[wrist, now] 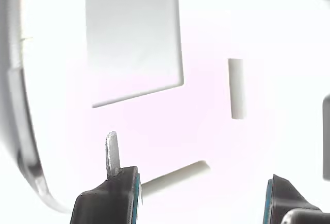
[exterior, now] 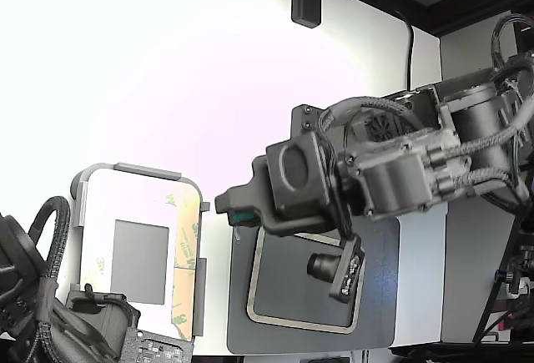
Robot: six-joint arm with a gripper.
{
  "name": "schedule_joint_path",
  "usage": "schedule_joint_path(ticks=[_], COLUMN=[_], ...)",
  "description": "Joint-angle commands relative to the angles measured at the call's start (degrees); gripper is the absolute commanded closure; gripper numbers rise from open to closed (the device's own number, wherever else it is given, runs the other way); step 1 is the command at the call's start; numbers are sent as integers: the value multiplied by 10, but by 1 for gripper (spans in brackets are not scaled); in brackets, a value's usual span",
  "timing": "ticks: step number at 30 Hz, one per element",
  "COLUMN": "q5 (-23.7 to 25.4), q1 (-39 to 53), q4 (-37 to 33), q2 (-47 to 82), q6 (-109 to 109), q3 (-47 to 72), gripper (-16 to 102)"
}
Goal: Peel off protective film from adhesive tape.
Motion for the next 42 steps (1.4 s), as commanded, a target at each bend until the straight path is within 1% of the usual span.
schedule_joint_path(ticks=[1,3,5,6,8,10,12,13,21,25,27,30,42], q5=[-27,-37,-47,-59,-105,-149,-171,-167,-145,-156,-139,-127,-127], q1=[-74,-114,-169,-196,-272,-333,-367,-374,-379,-375,-375,-375,-375], q4=[-57,-77,-69,-57,-46,-50,-55,-52,-56,-54,-55,-55,-55], q2=[109,157,200,223,276,330,376,392,391,392,392,392,392], q6=[287,434,523,535,550,568,578,585,592,583,595,602,602], q3=[33,62,91,108,153,200,242,256,287,287,287,287,287], gripper=[-14,-14,-14,-14,-14,-14,-14,-14,-14,-14,-14,-14,-14])
